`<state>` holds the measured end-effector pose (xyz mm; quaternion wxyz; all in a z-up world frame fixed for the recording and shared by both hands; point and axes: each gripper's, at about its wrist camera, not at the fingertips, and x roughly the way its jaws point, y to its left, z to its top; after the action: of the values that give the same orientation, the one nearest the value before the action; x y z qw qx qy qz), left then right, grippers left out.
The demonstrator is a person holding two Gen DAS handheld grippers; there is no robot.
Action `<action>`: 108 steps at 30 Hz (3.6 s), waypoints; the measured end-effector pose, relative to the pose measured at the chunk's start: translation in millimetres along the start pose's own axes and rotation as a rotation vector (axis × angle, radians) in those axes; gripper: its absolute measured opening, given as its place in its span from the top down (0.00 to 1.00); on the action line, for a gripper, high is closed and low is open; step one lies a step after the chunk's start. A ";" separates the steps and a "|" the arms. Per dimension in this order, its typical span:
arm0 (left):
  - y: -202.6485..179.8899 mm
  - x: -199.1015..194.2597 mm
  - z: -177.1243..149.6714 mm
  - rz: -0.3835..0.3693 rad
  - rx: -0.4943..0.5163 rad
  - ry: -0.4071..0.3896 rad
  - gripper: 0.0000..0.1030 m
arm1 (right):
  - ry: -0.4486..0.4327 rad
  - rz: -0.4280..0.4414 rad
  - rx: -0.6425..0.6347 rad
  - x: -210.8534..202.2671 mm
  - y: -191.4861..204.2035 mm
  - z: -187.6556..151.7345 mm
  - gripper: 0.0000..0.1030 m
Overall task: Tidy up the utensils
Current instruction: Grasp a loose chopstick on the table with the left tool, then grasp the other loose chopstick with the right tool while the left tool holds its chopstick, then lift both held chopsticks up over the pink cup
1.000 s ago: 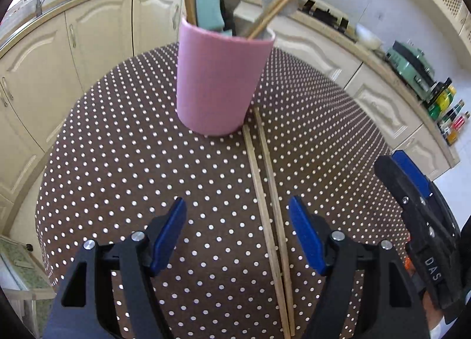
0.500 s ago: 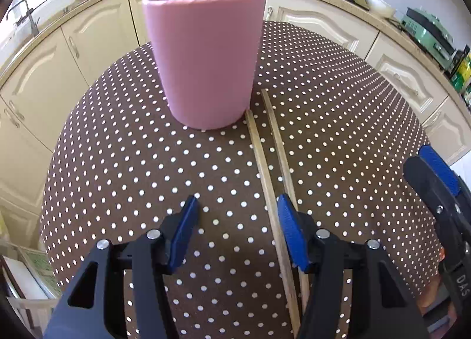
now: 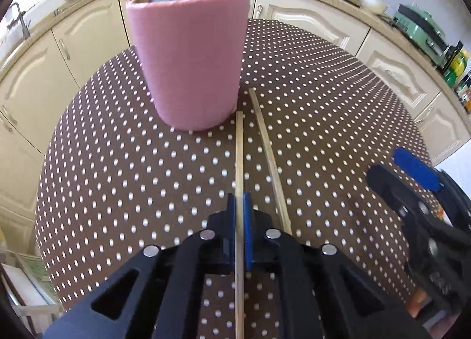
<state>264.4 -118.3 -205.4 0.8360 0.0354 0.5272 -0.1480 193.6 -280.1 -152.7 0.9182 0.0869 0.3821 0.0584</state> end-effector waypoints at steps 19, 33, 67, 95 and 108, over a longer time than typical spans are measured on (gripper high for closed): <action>59.6 -87.1 -66.5 0.056 -0.084 -0.260 0.95 | 0.303 0.002 -0.131 66.0 77.5 23.4 0.40; 64.2 -131.8 -62.0 0.076 -0.082 -0.496 0.95 | 0.394 0.000 -0.136 82.3 70.7 36.2 0.92; 34.3 -193.4 -7.8 -0.152 -0.022 -0.950 0.95 | -0.378 0.276 -0.050 -112.6 29.5 81.8 0.94; 57.3 -142.0 89.6 -0.111 -0.170 -1.267 0.95 | -0.504 0.308 -0.067 -73.5 43.1 157.5 0.94; 55.3 -108.5 79.1 -0.081 -0.095 -1.108 0.95 | -0.417 0.298 -0.067 -37.4 47.2 150.6 0.94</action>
<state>305.6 -59.8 -79.0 0.9825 -0.1057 0.0159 -0.1526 272.6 -257.8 -12.8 0.9608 0.1220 0.1653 0.1862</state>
